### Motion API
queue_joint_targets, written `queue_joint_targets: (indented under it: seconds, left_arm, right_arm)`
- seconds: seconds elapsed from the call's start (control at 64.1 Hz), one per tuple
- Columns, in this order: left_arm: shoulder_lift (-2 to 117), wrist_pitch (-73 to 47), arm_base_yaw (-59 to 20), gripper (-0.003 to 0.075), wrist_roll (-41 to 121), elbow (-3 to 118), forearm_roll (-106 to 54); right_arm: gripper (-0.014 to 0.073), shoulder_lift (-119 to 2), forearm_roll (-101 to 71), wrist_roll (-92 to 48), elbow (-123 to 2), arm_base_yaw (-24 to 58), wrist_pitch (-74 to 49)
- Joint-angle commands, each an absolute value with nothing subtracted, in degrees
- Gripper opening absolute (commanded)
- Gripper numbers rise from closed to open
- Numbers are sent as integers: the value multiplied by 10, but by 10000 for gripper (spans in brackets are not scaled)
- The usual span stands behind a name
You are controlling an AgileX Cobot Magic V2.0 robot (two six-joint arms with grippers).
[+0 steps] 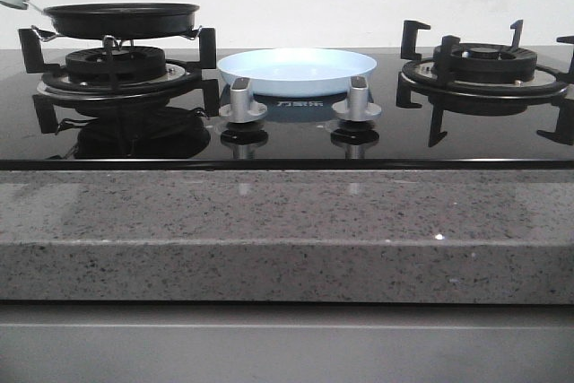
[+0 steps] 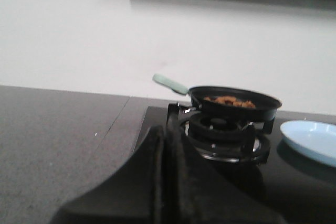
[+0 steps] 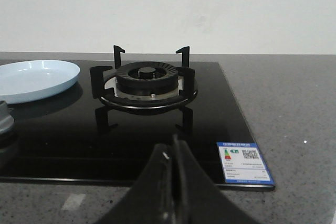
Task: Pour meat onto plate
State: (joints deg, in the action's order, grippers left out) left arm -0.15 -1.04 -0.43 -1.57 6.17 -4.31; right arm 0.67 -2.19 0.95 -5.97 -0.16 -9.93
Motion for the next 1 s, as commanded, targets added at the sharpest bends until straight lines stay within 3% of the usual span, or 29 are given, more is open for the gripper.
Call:
queue_joint_targets:
  seconds: [0.0,0.468,0.983]
  left_arm:
    - [-7,-9,-9,-20,-21,131,-56]
    - [172,-314,-9,-20,-20,423,-56]
    - [249,-335,-9,-20,-20,418,-60]
  right_arm:
    - [-120,4,-23,7,-137,-6,-122]
    - [-120,-182,-45,7,-420,-6,-384]
    - [-106,-265,-53,-7,-430,-6,-411]
